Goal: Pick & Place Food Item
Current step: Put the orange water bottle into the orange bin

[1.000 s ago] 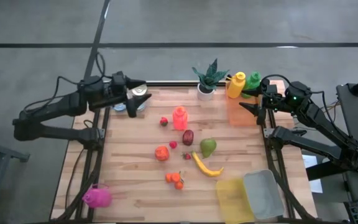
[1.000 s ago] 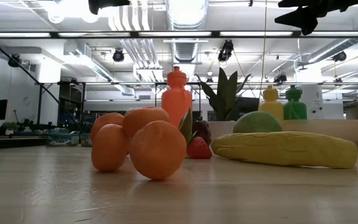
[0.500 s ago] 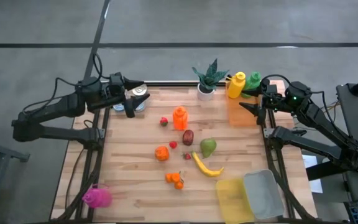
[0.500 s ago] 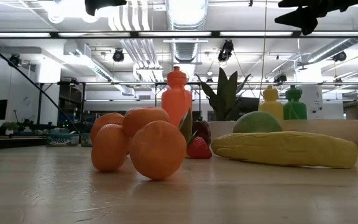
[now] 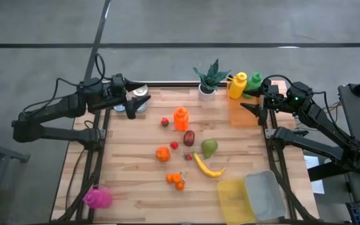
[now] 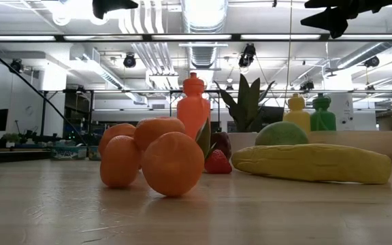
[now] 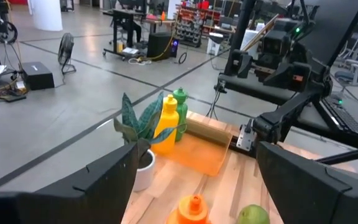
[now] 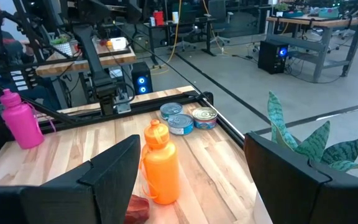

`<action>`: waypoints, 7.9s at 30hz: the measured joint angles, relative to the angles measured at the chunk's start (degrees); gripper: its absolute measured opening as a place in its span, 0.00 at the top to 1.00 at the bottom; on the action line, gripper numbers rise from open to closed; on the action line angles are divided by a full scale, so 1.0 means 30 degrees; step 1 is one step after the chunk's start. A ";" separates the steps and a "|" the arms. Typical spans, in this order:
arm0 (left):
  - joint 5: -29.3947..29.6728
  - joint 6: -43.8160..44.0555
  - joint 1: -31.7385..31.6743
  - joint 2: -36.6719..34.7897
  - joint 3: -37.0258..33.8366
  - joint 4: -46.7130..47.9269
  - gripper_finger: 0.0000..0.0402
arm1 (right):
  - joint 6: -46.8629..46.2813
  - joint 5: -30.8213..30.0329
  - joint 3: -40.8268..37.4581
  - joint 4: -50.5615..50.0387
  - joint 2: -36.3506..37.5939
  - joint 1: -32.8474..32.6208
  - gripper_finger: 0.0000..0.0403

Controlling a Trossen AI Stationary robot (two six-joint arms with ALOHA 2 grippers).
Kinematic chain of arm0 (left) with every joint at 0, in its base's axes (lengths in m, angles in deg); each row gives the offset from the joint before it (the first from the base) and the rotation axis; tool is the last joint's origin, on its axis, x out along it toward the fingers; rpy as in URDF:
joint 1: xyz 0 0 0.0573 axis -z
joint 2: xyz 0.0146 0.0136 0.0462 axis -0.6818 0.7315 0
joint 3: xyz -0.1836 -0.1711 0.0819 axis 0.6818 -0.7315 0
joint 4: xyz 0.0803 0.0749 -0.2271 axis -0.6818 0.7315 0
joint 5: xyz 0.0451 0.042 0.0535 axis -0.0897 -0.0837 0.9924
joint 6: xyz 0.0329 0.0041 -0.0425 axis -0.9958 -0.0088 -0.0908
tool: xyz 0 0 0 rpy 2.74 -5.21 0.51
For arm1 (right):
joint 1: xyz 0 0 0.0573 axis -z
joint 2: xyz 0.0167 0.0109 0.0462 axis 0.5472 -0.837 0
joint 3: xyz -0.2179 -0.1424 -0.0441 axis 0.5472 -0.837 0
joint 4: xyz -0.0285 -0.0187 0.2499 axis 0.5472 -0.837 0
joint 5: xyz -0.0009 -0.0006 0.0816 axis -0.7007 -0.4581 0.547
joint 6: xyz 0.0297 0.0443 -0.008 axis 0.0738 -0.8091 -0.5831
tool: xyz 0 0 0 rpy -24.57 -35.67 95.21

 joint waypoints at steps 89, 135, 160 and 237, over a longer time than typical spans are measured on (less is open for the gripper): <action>-0.0007 0.0460 0.0000 0.0007 -0.0015 0.2111 0.17 | 0.5072 -0.1063 1.2597 -0.1447 -2.1642 -0.5736 0.29; -0.0007 0.0468 0.0007 0.0000 -0.0015 0.3233 0.17 | 0.4475 -0.1584 1.2473 0.0826 -2.4719 -0.5821 0.09; -0.0007 0.0467 0.0007 0.0007 -0.0015 0.3655 0.17 | 0.4474 -0.2399 1.2473 0.0415 -2.4721 -0.5821 0.21; -0.0013 0.0460 0.0006 0.0007 -0.0015 0.4078 0.17 | -0.4770 -1.3865 1.1615 -1.2535 -1.0446 -0.5749 0.46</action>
